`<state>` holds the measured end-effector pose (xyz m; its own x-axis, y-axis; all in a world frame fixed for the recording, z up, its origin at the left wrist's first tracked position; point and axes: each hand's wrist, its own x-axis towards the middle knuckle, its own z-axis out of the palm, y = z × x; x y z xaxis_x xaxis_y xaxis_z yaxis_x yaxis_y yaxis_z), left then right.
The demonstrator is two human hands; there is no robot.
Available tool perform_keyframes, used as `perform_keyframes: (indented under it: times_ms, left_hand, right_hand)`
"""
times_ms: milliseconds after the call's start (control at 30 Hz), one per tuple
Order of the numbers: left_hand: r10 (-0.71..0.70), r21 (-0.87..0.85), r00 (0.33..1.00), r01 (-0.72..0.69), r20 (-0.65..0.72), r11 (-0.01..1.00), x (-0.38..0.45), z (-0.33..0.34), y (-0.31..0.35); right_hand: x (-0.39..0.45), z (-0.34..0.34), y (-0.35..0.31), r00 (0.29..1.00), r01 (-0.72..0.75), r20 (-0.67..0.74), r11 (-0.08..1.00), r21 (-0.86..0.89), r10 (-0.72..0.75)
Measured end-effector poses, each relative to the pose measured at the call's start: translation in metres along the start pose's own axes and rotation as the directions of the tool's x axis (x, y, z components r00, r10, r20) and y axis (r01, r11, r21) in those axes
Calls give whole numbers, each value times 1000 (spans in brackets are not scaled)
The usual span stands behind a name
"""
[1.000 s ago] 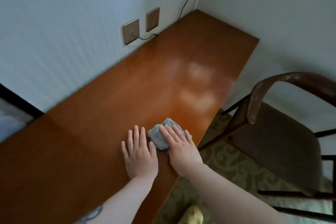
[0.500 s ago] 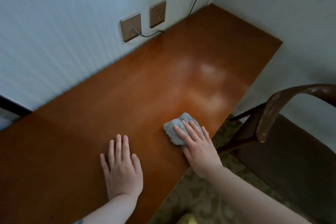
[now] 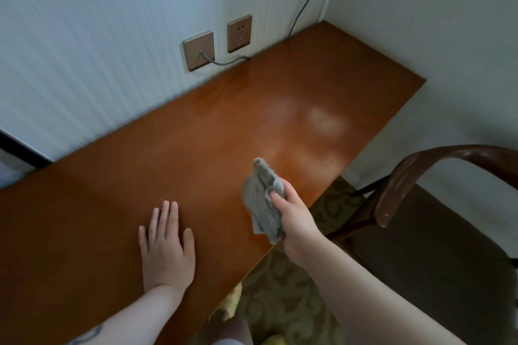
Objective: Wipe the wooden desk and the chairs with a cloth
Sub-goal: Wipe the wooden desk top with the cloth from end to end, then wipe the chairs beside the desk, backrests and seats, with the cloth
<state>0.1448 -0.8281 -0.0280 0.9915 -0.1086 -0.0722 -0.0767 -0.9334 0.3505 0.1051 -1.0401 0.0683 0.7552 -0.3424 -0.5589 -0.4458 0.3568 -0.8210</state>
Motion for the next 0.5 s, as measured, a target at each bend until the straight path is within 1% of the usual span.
perform_keyframes:
  times_ms: [33,67,100,167,200,267,300,333,367,400,433,467,500]
  left_hand:
    - [1,-72,1000,-3,-31,997,-2,-2,0]
    - [-25,-171,997,12,-71,985,-5,-6,3]
    - [-83,-302,991,47,-108,952,-8,-11,9]
    - [-213,-594,965,84,-151,800,-7,-29,35]
    - [-242,-686,956,62,-168,724,-3,-39,51]
    - [-203,-783,962,-16,-181,622,12,-62,85]
    - [-149,-808,974,-54,-173,586,20,-75,102]
    - [-77,-807,983,-94,-170,582,28,-87,117]
    - [6,-779,984,-144,-177,610,33,-100,131]
    - [105,-733,970,-236,-220,638,34,-114,146]
    - [234,-688,924,-381,-301,618,32,-126,159]
    - [397,-645,843,-535,-363,546,27,-134,171]
    - [583,-590,730,-660,-357,465,19,-136,181]
  right_hand:
    - [-5,-3,-9,992,-123,40,953,276,116]
    - [-9,-7,-16,980,-198,86,875,443,178]
    - [-13,-9,-23,972,-233,110,823,518,206]
    - [-17,-10,-37,968,-247,101,779,576,231]
    - [-18,-9,-43,965,-249,89,762,598,245]
    - [-23,-6,-57,960,-261,89,727,635,267]
    - [-26,-5,-64,958,-268,100,714,646,270]
    - [-29,-5,-70,960,-265,106,713,650,260]
    - [-31,-5,-76,962,-260,109,706,659,252]
    - [-32,-6,-81,962,-255,105,701,666,250]
    - [-35,-6,-88,964,-251,107,699,670,244]
    - [-34,-6,-93,965,-248,113,681,689,238]
    - [-34,-5,-99,965,-247,122,644,724,232]
